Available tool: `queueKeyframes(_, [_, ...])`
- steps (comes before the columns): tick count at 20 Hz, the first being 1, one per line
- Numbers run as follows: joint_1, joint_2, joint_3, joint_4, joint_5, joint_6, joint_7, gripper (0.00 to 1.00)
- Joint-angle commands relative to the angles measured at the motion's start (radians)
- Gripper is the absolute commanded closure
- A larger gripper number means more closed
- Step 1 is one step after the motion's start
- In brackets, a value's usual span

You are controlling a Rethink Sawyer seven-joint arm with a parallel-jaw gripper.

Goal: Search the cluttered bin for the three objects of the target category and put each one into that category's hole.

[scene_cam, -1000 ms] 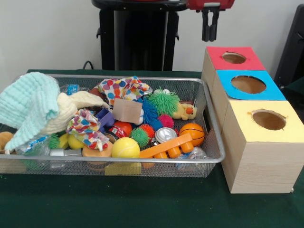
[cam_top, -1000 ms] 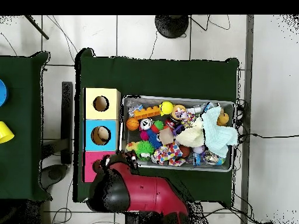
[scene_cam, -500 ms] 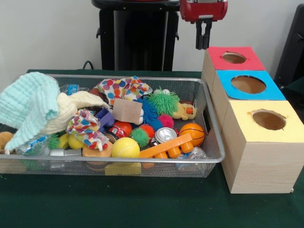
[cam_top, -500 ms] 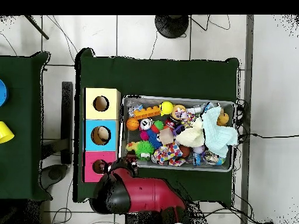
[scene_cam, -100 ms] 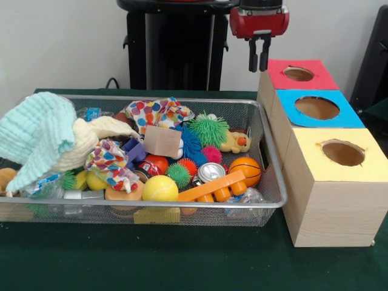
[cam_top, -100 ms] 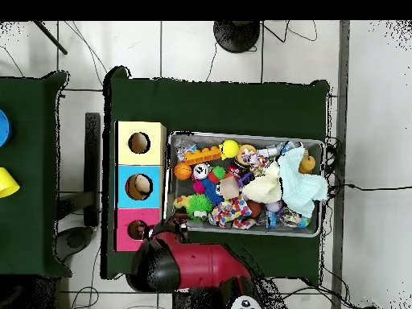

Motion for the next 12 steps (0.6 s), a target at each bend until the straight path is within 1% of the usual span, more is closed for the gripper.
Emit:
queueKeyframes(1, [-0.052, 0.046, 0.115, 0.041, -0.024, -0.062, 0.145, 0.00])
queueKeyframes(7, [-0.039, 0.053, 0.109, 0.036, -0.023, -0.086, 0.163, 0.00])
queueKeyframes(9, [-0.042, 0.046, 0.115, 0.051, -0.022, -0.091, 0.169, 0.00])
queueKeyframes(12, [-0.070, 0.050, 0.162, 0.059, -0.007, -0.097, 0.179, 0.00])
